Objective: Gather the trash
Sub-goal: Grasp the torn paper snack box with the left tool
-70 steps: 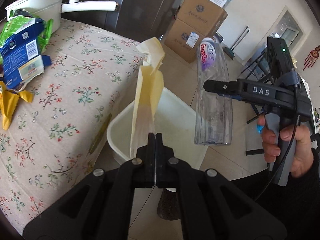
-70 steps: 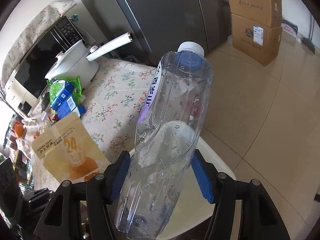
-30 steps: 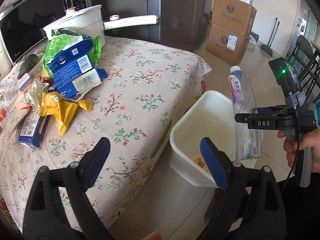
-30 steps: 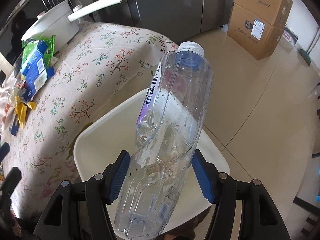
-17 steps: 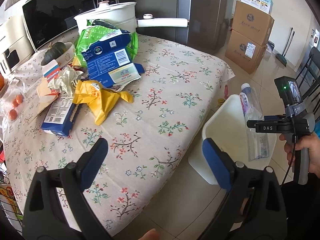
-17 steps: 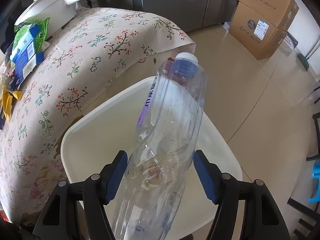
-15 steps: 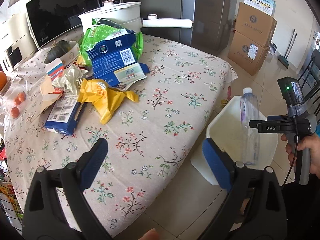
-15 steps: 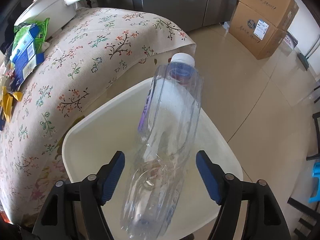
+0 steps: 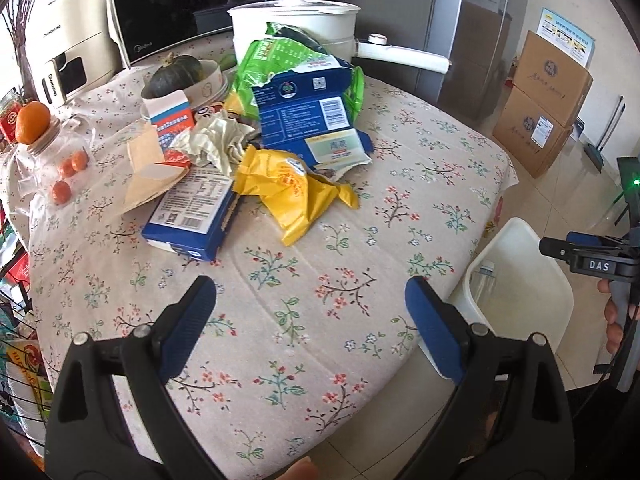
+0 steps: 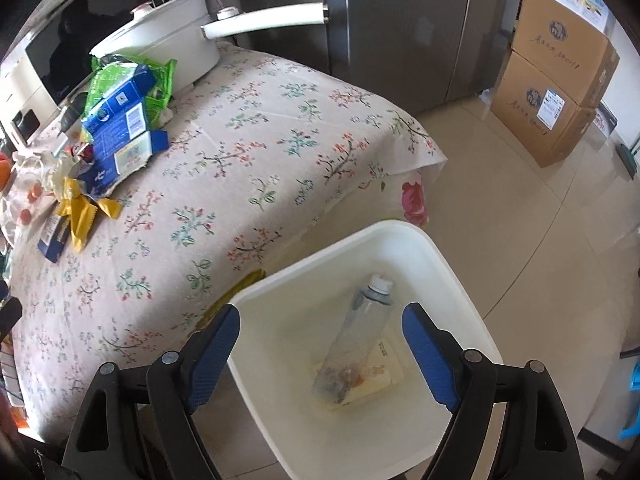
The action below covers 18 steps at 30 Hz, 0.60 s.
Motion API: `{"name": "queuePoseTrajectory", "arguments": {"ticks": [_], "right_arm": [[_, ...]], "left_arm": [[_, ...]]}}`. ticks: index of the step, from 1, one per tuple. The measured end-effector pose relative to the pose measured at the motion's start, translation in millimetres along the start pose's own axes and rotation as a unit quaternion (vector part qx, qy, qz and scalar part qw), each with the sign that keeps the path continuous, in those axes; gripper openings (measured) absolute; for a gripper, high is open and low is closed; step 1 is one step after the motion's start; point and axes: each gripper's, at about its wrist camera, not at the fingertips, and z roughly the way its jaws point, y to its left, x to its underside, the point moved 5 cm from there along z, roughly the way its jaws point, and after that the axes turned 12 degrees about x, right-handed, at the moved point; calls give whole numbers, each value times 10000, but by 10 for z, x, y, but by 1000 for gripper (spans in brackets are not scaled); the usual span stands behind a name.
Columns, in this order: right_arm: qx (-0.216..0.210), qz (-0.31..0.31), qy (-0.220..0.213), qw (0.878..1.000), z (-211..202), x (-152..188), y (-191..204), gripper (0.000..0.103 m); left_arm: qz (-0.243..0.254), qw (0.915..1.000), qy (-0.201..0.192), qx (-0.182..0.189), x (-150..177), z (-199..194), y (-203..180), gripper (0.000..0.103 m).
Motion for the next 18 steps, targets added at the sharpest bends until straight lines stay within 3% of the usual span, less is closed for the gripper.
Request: {"name": "queuePoseTrajectory", "arguments": {"ticks": [9,18], "right_arm": [[-230,-340,-299,9987,-217,-307,465,86],[-449,-631,-346,9964,-255,-553,922,86]], "left_arm": [[-377,9975,-117,-590,-277,-91,726,95],[-539,9933,87,-1014,-375,203,1544,95]]}}
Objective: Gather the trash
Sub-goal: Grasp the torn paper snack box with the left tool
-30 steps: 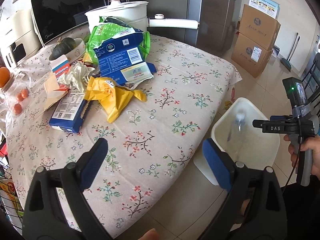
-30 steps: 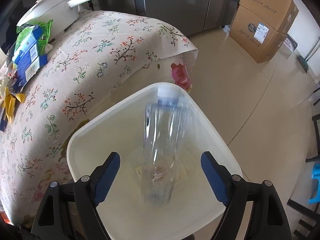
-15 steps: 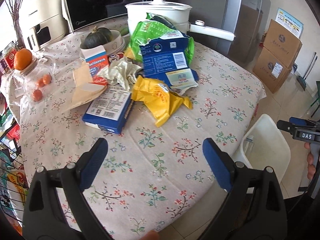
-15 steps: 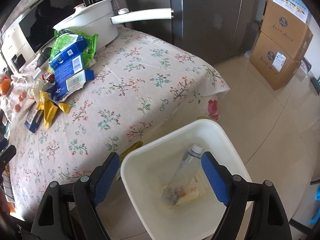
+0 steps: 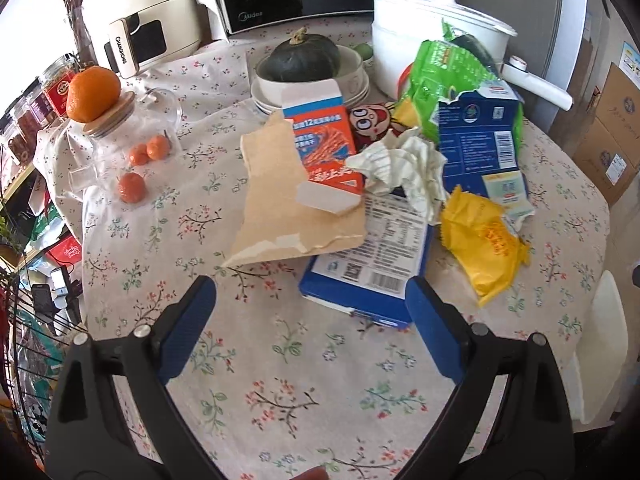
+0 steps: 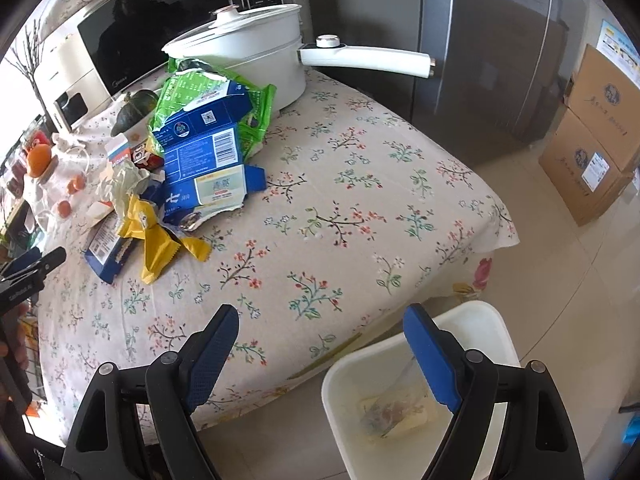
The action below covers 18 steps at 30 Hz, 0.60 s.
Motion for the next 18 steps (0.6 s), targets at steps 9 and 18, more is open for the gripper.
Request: {"name": "queuePoseTrajectory", "arguments": {"ticks": [9,18], "right_arm": [[-59,-170,90,9998,111,-168,289,86],[-89,-245,72,9996,133,-239,463,86]], "left_arm": [[254,9996,90,-1,-51,376,78,95],[202,9997,102,130,-183,566,54,56]]}}
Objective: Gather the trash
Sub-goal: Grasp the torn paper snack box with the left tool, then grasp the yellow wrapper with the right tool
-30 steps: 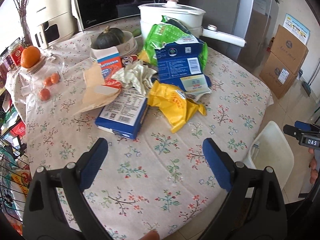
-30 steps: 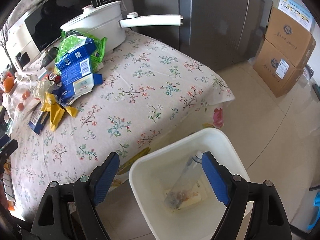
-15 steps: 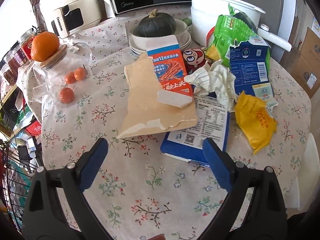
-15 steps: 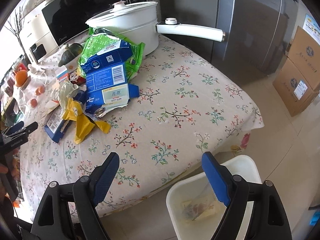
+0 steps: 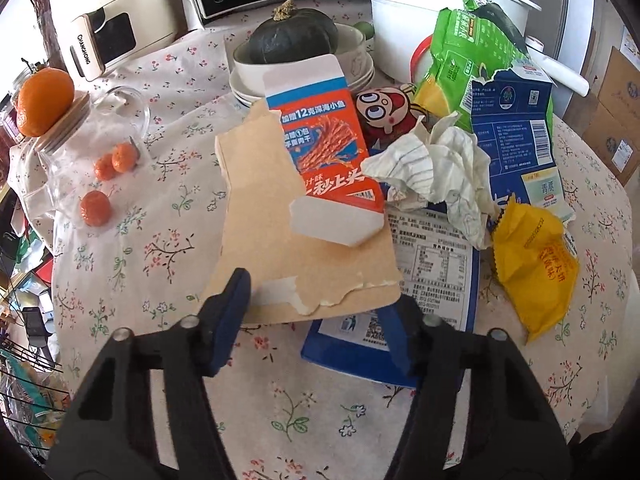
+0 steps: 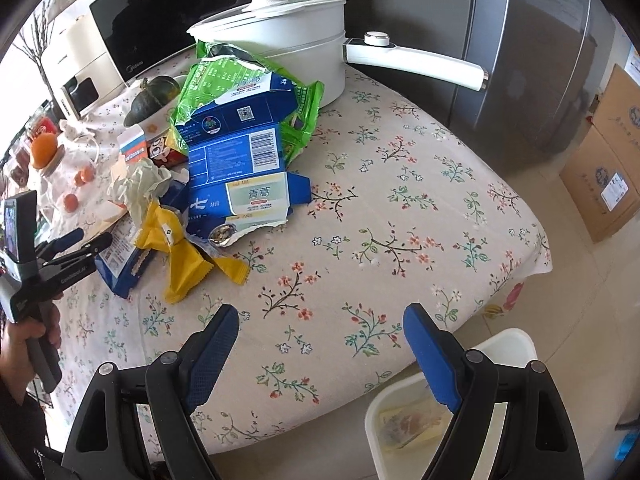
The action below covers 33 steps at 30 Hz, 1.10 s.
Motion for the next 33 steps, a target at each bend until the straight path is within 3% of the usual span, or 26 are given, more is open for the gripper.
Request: {"name": "queuePoseTrajectory", "arguments": {"ticks": [5,11,33], "right_arm": [[-15,-93,-20,10000,-3,-18,98,86],[-59,-126,-42,9999,-15,-40,216,86],[-546,-668,20,9963,359,-302,1173,85]], "left_arm": [[38,10000,-89,14,-25,-71,5,23],[-183,9994,-305,57,-48,-309,79,1],[-879,9901,-704,840,128,-1182,51,1]]}}
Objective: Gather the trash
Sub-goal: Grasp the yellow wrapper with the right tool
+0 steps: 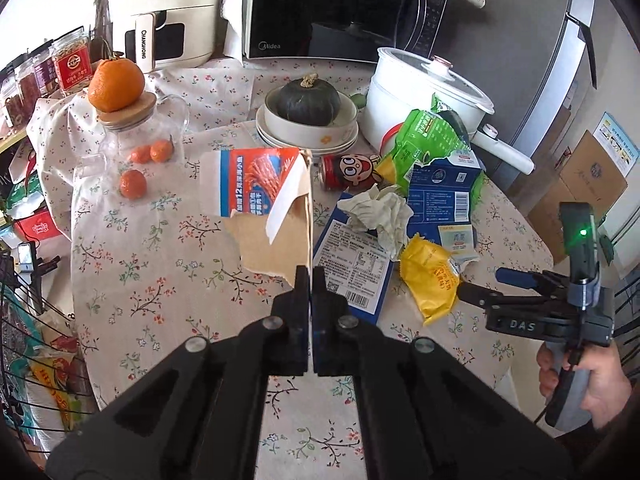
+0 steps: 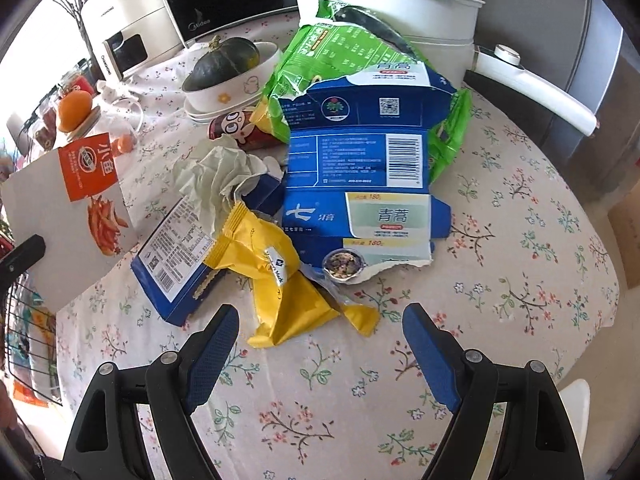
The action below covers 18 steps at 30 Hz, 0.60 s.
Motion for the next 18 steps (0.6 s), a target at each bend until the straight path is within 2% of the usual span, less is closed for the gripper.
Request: {"name": "queuePoseTrajectory", "arguments": {"ticks": [8,11,13,17,18], "right_arm": [[-53,-25,147,9999,262,-81,190,68],[-41,-14,211,9998,338,-92,217,55],[-49,-17,262,9996,372,-97,230,36],[-103,-54,218,9997,344,-101,244,23],[-129,-63,181,9997,314,-107,247,13]], "left_arm": [[-25,10000,-27,-22,28,-59,19,1],[-24,10000,-27,-41,35,-65,16,1],[-14,10000,-35,-62,34,-73,18,1],[-5,9999,-69,-92,31,-108,16,1],[3,9999,-88,-107,29,-122,12,1]]}}
